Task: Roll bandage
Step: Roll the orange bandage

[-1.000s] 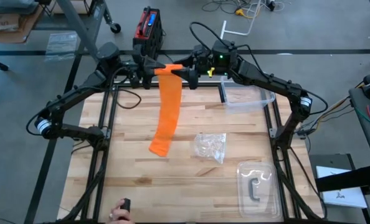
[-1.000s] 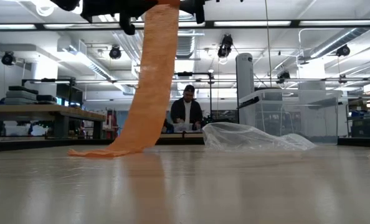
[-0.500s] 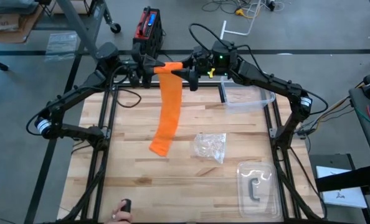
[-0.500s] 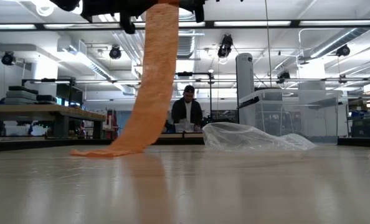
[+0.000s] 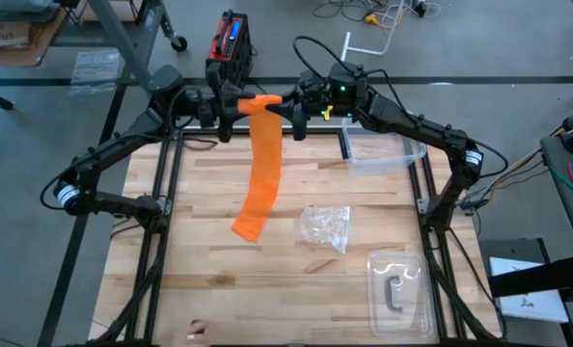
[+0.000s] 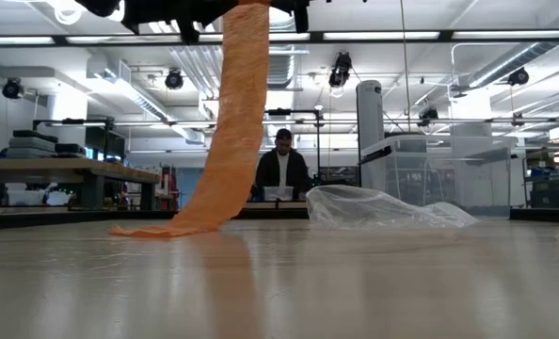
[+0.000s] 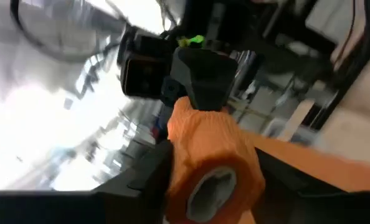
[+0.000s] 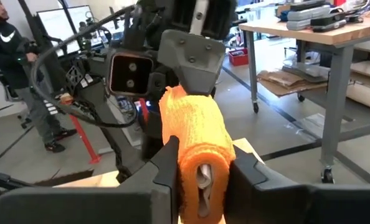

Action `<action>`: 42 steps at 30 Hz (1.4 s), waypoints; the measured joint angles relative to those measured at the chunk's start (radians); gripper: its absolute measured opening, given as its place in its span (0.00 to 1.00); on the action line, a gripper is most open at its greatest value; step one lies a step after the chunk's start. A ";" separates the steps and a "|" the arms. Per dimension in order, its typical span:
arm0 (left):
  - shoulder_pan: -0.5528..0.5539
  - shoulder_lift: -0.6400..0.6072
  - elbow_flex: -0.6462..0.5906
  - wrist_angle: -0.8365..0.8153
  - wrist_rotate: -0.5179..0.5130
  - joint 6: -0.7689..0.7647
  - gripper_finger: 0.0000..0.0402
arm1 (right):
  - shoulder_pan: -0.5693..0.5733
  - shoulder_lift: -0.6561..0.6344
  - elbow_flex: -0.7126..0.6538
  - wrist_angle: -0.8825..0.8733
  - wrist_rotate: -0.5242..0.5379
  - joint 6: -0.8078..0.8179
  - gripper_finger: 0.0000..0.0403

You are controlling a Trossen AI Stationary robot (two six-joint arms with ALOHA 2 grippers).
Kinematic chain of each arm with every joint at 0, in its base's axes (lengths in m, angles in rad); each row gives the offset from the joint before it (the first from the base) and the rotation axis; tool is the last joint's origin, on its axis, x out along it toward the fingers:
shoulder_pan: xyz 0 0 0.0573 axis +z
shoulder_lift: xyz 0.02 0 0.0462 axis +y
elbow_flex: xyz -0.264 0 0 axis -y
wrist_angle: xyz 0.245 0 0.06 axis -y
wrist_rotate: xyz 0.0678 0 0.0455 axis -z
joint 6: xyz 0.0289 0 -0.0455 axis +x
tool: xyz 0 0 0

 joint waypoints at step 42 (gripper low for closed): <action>0.004 -0.053 0.000 -0.082 -0.011 -0.662 0.70 | 0.009 0.000 0.000 0.026 -0.011 -0.387 0.15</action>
